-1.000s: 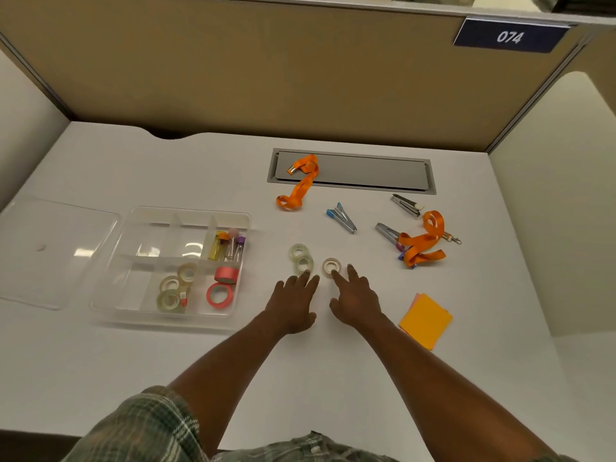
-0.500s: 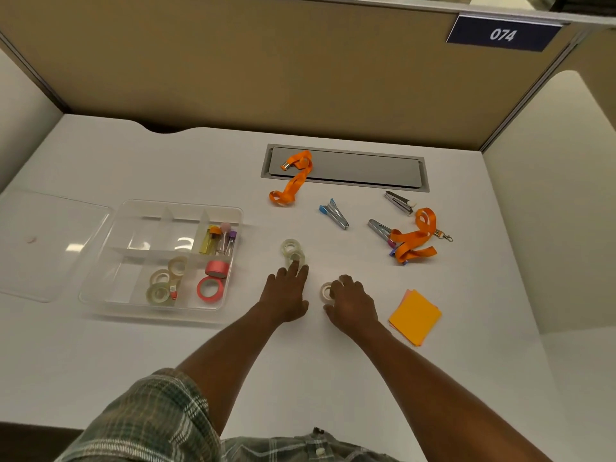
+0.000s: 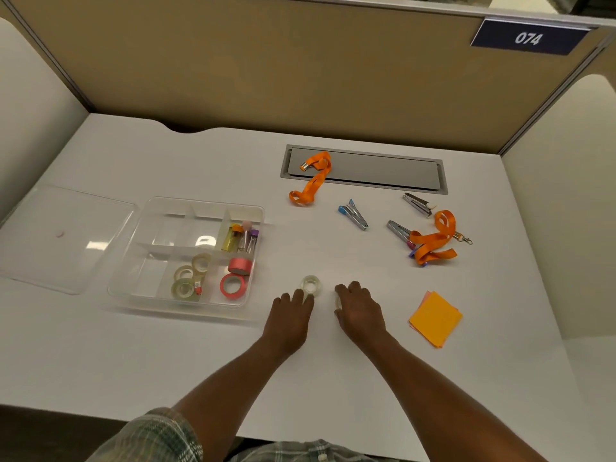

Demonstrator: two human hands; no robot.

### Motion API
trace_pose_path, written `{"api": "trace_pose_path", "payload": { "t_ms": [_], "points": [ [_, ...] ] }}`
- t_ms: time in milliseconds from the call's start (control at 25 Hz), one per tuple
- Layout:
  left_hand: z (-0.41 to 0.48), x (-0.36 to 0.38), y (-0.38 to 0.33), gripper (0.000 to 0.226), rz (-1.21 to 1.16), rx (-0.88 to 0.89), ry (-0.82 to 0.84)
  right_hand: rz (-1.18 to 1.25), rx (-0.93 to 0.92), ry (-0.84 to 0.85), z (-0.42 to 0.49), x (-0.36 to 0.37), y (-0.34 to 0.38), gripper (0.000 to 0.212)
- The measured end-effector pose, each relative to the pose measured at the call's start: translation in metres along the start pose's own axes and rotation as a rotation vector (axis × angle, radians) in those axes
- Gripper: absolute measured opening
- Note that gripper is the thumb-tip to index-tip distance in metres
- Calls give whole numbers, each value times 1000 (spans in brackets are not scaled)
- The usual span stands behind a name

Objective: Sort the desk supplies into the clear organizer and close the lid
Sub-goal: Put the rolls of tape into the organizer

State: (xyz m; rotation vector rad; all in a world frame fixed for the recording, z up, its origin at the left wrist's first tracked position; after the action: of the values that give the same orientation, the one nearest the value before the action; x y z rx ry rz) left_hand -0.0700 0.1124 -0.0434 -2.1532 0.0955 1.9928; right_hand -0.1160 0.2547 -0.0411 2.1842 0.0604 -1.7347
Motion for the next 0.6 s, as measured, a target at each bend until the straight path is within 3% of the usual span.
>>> {"api": "trace_pose_path", "payload": {
  "t_ms": [120, 400, 600],
  "points": [
    [-13, -3, 12, 44, -50, -6, -12, 25, 33, 29, 3, 3, 13, 37],
    [-30, -15, 37, 47, -227, 2, -92, 294, 191, -66, 9, -6, 51, 45],
    [-33, -68, 65, 47, -354, -62, -344, 581, 269, -240, 30, -22, 91, 37]
  ]
}}
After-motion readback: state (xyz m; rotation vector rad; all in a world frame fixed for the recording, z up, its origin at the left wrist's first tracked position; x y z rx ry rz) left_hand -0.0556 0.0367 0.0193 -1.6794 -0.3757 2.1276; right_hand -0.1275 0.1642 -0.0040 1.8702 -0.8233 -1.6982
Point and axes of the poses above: each hand's wrist, its own z-axis towards the middle knuckle, its own x-axis out of the palm, y = z × x, the point moved 6 cm from there along z, towards the middle knuckle, and after that the axes turned 7 degrees about -y, right-handed, at the moved point
